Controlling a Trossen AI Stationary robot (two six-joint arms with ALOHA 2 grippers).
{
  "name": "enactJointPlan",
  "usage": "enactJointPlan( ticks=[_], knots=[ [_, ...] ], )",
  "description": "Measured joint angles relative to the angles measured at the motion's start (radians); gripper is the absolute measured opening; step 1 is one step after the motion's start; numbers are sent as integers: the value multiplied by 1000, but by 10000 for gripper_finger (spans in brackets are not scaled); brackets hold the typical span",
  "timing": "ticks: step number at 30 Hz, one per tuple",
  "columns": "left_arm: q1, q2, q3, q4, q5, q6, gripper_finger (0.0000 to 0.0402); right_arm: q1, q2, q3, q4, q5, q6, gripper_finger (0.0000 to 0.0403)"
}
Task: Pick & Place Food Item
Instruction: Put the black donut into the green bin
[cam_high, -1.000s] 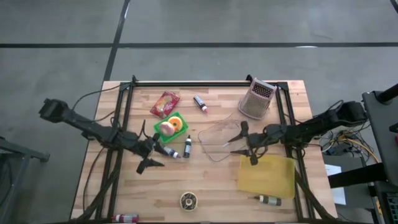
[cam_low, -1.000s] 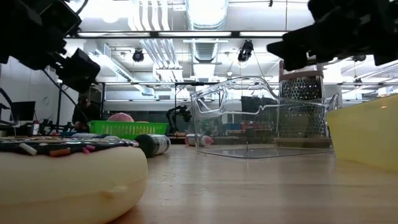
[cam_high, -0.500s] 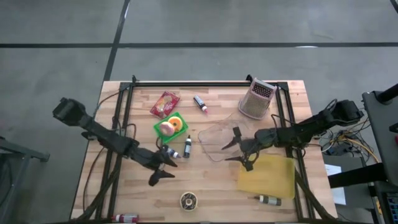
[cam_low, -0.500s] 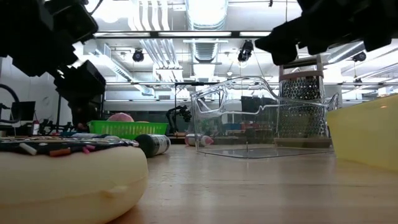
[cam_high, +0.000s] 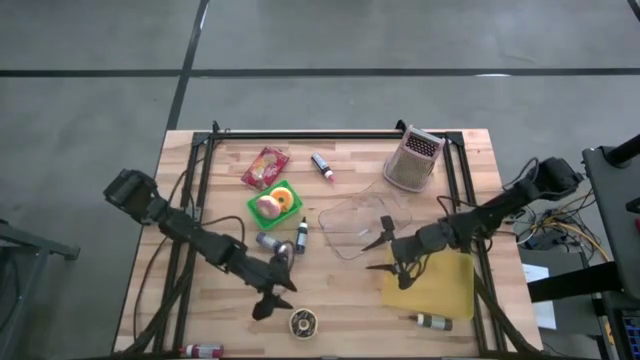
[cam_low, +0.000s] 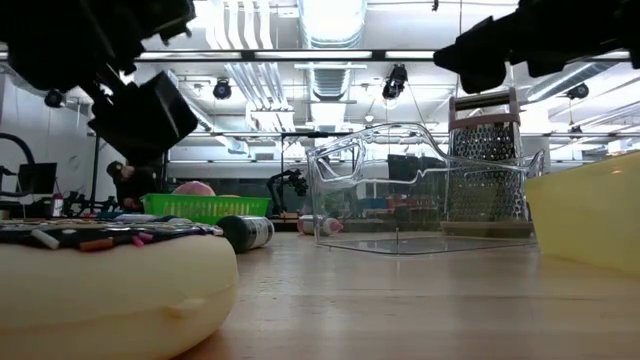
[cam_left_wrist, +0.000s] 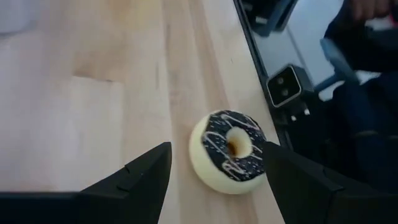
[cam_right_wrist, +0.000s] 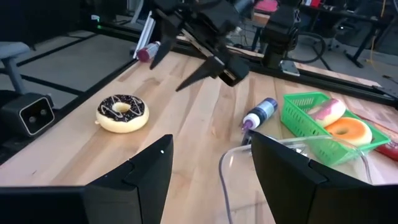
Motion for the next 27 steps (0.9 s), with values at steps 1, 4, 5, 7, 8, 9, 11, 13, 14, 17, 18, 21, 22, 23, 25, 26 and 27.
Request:
enactJointPlan(
  ticks=[1,4,5,7,8,9,11,13,14,17,18,21,22,23,25,26,27],
  knots=[
    [-7,9,22,-34,-1,4,255,9,0,0,0,12,0,215],
    [-24,41,83,-97,-12,6,255,28,0,0,1,41,-1,215],
    [-30,51,99,-123,-21,7,255,33,0,0,1,45,-2,215],
    [-37,76,126,-144,-31,8,255,42,0,0,1,61,-2,215],
    [-41,83,132,-157,-38,8,255,45,0,0,2,65,-1,215],
    [-43,93,138,-162,-45,7,255,47,0,0,3,65,1,215],
    [-46,109,147,-155,-56,7,255,53,0,0,3,65,4,215],
    [-46,125,153,-157,-65,7,255,56,0,0,5,65,5,215],
    [-46,132,158,-154,-70,7,255,58,0,0,6,66,5,215],
    [-46,154,176,-154,-73,7,255,61,0,0,11,70,7,215],
    [-48,161,182,-151,-73,7,255,62,0,0,10,74,7,215],
    [-51,190,210,-150,-72,9,255,67,2,0,11,91,8,215],
    [-52,199,218,-151,-71,13,255,67,2,0,8,91,9,215],
    [-53,209,228,-152,-66,18,255,67,2,0,10,91,11,215],
    [-54,227,244,-148,-64,31,255,67,2,0,11,91,15,215],
    [-54,232,247,-152,-64,32,255,67,2,0,11,91,16,215],
    [-54,240,251,-153,-64,31,255,67,2,0,11,91,16,215]
  ],
)
